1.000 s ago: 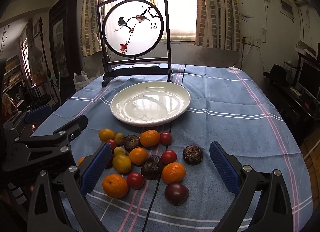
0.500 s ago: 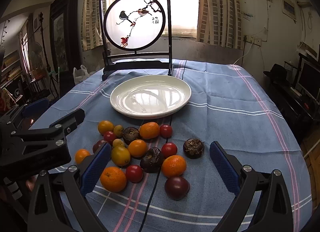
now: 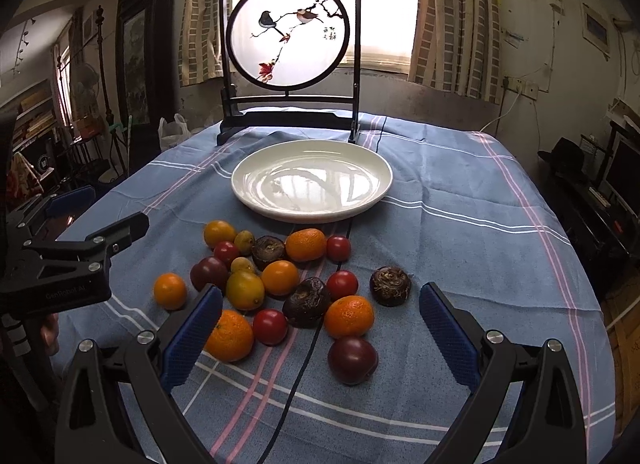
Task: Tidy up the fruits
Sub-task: 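Grasp a large orange with the right tool while the left tool grasps another orange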
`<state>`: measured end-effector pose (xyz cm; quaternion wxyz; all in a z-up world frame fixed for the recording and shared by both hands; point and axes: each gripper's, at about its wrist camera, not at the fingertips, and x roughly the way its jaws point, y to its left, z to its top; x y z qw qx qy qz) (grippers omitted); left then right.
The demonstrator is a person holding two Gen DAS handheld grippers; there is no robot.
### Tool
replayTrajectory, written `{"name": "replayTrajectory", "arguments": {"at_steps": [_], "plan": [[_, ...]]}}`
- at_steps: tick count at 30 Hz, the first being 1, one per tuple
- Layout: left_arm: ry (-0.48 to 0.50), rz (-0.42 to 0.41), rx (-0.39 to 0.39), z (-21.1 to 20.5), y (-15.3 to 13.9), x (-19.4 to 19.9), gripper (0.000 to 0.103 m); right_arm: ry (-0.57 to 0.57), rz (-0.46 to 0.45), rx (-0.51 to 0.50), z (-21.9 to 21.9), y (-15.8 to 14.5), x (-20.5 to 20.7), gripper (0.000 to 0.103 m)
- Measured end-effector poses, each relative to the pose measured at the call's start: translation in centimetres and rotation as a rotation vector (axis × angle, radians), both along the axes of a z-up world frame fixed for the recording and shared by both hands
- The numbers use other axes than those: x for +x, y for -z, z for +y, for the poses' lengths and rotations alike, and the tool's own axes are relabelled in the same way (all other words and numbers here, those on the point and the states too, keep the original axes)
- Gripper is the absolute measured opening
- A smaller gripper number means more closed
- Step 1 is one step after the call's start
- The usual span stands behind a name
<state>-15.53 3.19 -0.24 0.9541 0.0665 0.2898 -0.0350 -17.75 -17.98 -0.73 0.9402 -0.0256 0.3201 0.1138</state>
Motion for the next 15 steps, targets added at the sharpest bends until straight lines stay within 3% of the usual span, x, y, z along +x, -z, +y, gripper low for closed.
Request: {"name": "replayTrajectory", "arguments": {"at_steps": [5, 6, 7, 13, 15], "plan": [[0.048, 0.018, 0.067, 0.5, 1.2, -1.2, 0.098, -0.176, 0.065, 0.005, 1.7, 1.6, -1.3, 0.098], [0.057, 0.022, 0.076, 0.7, 1.4, -1.4, 0.098, -0.212, 0.085, 0.007, 2.1, 2.1, -1.5, 0.091], [0.065, 0.027, 0.083, 0.9, 1.5, -1.5, 0.098, -0.245, 0.104, 0.005, 2.8, 2.5, -1.5, 0.078], [0.078, 0.058, 0.097, 2.4, 2.7, -1.8, 0.098, -0.319, 0.225, -0.027, 6.0, 5.5, -0.4, 0.05], [0.085, 0.08, 0.113, 2.9, 3.3, -1.9, 0.098, -0.309, 0.262, -0.031, 6.4, 6.2, 0.2, 0.046]]}}
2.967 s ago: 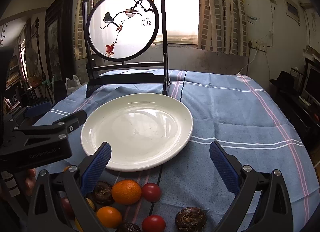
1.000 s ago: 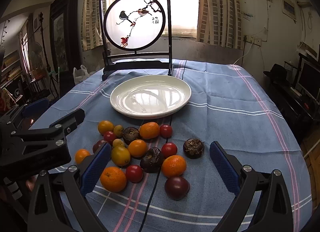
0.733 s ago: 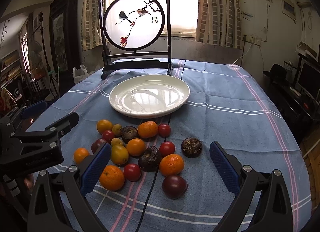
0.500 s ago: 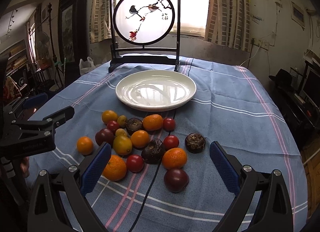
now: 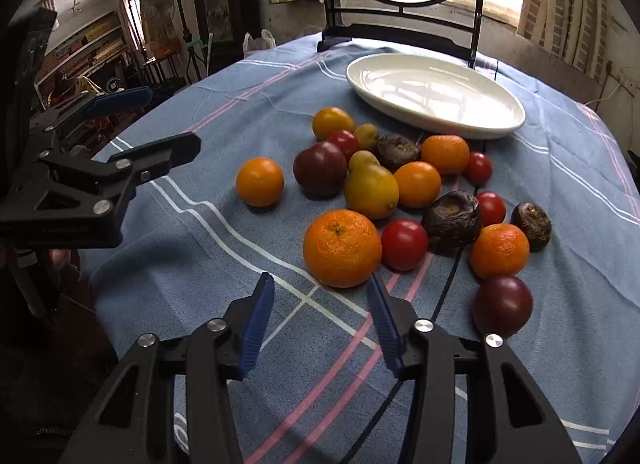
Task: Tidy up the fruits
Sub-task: 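Grasp a large orange with the right tool while the left tool grasps another orange, then carry both oranges over the white plate and open both tools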
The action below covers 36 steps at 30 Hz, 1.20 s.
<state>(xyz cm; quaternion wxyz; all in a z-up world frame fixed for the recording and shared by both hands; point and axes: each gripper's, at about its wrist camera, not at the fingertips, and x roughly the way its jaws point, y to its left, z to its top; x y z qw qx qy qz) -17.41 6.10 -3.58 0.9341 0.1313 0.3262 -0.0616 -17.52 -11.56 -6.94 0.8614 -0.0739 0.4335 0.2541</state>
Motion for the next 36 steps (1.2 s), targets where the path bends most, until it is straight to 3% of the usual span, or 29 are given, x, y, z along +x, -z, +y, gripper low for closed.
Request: {"name": "replayTrajectory", "arguments": {"at_steps": [5, 13, 15, 19, 21, 30, 36], "plan": [[0.059, 0.068, -0.016, 0.2, 1.4, 0.5, 0.098, 0.047, 0.031, -0.021, 0.3, 1.1, 1.8, 0.046], [0.117, 0.134, -0.018, -2.5, 3.6, 3.0, 0.096, 0.006, 0.024, 0.012, -0.1, 0.5, 1.8, 0.042], [0.138, 0.162, -0.016, -3.3, 4.1, 3.7, 0.078, 0.009, 0.025, 0.026, -0.8, 0.0, 1.7, 0.042], [0.136, 0.239, -0.02, -4.3, 5.4, 5.4, 0.056, 0.017, 0.002, 0.034, -1.7, -1.1, 1.1, 0.043], [0.137, 0.254, -0.029, -4.5, 5.6, 5.6, 0.04, 0.014, -0.004, 0.042, -2.1, -1.6, 1.0, 0.043], [0.167, 0.163, 0.001, -4.8, 2.0, 5.0, 0.039, -0.002, -0.037, 0.046, -3.5, -3.3, 1.5, 0.043], [0.153, 0.099, 0.031, -6.0, -1.1, 8.4, 0.039, 0.027, -0.103, 0.039, -4.7, -5.8, 4.5, 0.043]]}}
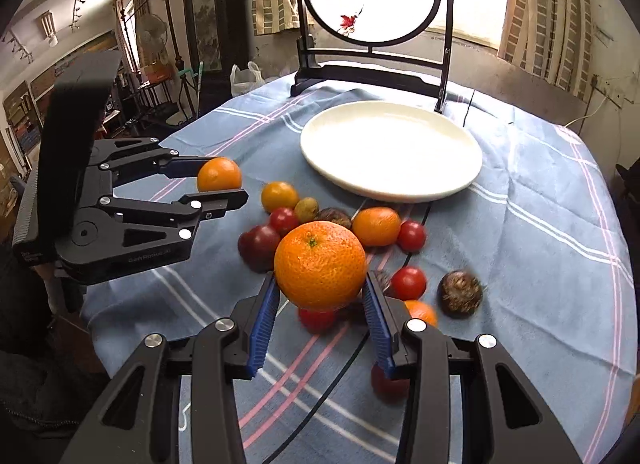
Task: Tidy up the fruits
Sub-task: 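Carry both oranges over the white plate and open both tools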
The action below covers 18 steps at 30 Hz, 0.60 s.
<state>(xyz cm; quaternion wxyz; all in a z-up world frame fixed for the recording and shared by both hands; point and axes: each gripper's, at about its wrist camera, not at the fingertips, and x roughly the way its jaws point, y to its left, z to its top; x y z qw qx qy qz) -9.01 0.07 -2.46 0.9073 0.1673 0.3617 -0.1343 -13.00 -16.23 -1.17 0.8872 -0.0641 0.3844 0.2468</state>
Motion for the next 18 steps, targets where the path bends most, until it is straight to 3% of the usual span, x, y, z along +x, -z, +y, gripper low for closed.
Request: {"name": "replayTrajectory", "arguments": {"at_steps": [7, 13, 18], "plan": [[-0.08, 0.005, 0.002, -2.1, -1.7, 8.7, 0.04, 0.072, -0.028, 0.009, -1.2, -3.0, 9.7, 0.043], [-0.173, 0.109, 0.062, -3.1, 1.3, 15.4, 0.04, 0.146, 0.067, -0.049, -0.6, -0.5, 18.5, 0.043], [-0.201, 0.165, 0.1, -2.9, 3.3, 17.8, 0.041, 0.15, 0.12, -0.101, 0.9, 2.4, 21.7, 0.043]]}}
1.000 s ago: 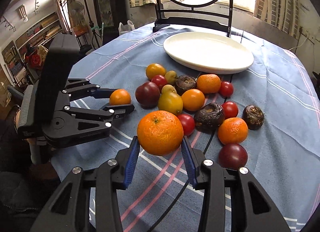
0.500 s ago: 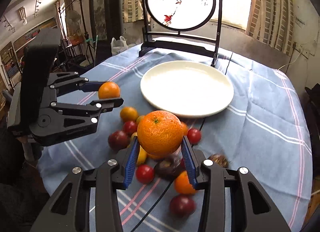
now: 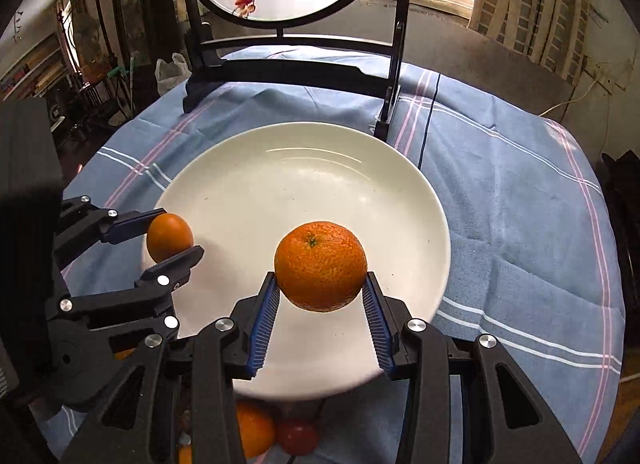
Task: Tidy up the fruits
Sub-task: 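Carry both oranges over the white plate and open both tools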
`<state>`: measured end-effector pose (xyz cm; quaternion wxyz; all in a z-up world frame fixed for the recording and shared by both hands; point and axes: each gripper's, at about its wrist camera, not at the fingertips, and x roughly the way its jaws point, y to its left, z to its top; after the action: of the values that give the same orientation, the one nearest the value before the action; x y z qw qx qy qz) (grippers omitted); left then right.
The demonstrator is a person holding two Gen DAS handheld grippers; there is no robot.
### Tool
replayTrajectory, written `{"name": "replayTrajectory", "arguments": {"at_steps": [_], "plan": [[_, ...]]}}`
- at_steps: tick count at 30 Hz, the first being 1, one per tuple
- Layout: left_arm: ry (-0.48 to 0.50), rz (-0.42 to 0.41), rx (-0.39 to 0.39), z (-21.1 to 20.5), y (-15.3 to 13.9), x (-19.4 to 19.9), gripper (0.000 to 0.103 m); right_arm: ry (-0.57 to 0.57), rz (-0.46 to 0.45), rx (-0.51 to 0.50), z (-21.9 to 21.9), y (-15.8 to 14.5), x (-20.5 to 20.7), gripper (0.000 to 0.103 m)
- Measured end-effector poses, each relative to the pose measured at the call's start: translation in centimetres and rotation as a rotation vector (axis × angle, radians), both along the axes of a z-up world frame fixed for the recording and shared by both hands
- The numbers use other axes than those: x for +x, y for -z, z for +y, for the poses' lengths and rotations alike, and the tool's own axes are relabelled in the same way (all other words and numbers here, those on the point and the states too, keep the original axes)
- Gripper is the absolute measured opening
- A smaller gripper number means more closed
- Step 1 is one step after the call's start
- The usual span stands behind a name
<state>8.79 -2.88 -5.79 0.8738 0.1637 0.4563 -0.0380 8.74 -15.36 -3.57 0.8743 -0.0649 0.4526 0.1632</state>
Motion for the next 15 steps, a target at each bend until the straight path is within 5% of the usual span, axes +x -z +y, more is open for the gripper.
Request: {"name": "replayTrajectory", "arguments": {"at_steps": [2, 3, 5, 10, 15], "plan": [[-0.004, -0.006, 0.007, 0.0, 0.1, 0.2, 0.048, -0.002, 0.02, -0.012, 0.5, 0.8, 0.7, 0.045], [-0.005, -0.008, 0.009, 0.0, 0.1, 0.2, 0.067, -0.002, 0.023, -0.02, 0.7, 0.9, 0.8, 0.051], [-0.009, -0.043, 0.005, 0.3, -0.5, -0.2, 0.08, -0.004, -0.005, -0.021, 0.8, 0.5, 0.3, 0.057], [0.016, -0.094, -0.032, 1.7, -2.4, -3.3, 0.08, -0.022, -0.057, 0.022, -1.4, -2.5, -3.3, 0.058], [0.094, -0.15, -0.097, 3.3, -4.1, -10.4, 0.08, -0.104, -0.125, 0.056, -4.4, -4.7, -12.1, 0.058]]}}
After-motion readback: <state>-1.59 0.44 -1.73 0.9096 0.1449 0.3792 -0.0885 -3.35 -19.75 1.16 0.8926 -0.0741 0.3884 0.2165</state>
